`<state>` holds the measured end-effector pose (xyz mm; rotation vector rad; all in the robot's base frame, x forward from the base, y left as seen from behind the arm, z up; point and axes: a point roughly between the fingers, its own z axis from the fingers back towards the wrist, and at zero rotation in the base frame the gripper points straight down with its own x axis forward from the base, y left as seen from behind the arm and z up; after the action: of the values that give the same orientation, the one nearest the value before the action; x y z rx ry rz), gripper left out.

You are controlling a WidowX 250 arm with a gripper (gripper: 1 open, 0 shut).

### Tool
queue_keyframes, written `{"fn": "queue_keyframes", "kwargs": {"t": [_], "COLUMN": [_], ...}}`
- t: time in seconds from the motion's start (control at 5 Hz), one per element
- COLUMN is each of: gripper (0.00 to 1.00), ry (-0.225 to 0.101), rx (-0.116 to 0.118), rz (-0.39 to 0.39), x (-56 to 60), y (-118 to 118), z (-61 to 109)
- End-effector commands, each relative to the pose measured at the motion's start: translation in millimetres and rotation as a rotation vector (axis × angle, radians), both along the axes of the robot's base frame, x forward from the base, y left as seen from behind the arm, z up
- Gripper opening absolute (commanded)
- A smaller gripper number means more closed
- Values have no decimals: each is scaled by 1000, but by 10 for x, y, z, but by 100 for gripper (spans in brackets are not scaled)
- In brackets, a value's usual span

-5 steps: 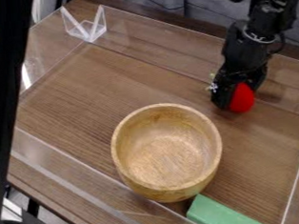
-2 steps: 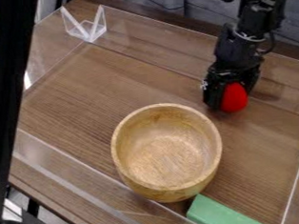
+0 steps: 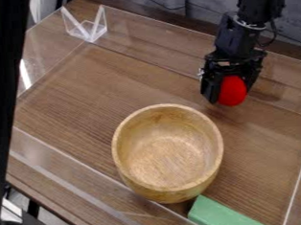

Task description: Move the red fruit to the right

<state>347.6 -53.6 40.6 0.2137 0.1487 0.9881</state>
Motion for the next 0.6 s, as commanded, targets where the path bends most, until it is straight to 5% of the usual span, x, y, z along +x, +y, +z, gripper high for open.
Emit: {"fn": "queue_keyframes", "kwargs": {"t": [0.0,0.2,0.4], "gripper": [100,100,100], "ry": [-90,-81,-68], "rx": [-58,-91,-98], "rz": [5,20,-27], "x": [125,147,133], "y": [60,162,134], "z": [402,471,454]}}
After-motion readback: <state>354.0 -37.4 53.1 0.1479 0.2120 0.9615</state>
